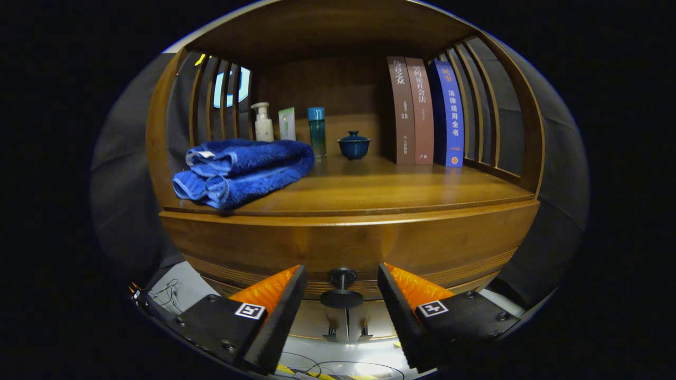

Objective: Pull open the drawer, take out the items inside it, and place them on the countertop above the cabinet.

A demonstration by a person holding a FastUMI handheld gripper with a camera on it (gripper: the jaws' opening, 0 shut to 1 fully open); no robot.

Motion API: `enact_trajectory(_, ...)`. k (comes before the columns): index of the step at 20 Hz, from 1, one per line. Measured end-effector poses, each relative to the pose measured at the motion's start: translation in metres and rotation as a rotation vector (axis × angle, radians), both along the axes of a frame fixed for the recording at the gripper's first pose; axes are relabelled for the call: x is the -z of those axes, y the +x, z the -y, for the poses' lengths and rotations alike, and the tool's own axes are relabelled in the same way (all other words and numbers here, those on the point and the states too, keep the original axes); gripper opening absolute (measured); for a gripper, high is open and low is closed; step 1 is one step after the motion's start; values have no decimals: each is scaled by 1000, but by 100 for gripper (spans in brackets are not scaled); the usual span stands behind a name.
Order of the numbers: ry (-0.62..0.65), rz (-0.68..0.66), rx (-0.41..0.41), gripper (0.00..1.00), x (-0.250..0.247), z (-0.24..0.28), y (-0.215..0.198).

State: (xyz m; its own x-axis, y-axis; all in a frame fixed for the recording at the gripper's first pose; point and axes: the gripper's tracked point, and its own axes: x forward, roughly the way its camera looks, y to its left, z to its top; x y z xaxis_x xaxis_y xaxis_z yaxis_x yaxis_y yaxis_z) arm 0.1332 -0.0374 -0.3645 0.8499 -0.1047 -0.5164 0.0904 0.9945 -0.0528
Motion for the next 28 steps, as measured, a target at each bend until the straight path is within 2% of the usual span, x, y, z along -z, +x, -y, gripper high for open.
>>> enact_trajectory(1,-16,-23,5,86,6,1,-2)
enact_trajectory(3,-12,-29,1,70,7,-1,-6)
enact_trajectory(4,-8,-19,10,62,23,-1,6)
enact_trajectory(6,-14,-25,10,46,10,-1,-6)
enact_trajectory(8,-18,-30,7,40,11,1,-5)
enact_trajectory(15,-15,-47,2,40,10,0,-14)
enact_trajectory(28,0,-87,-2,40,-17,-11,-126)
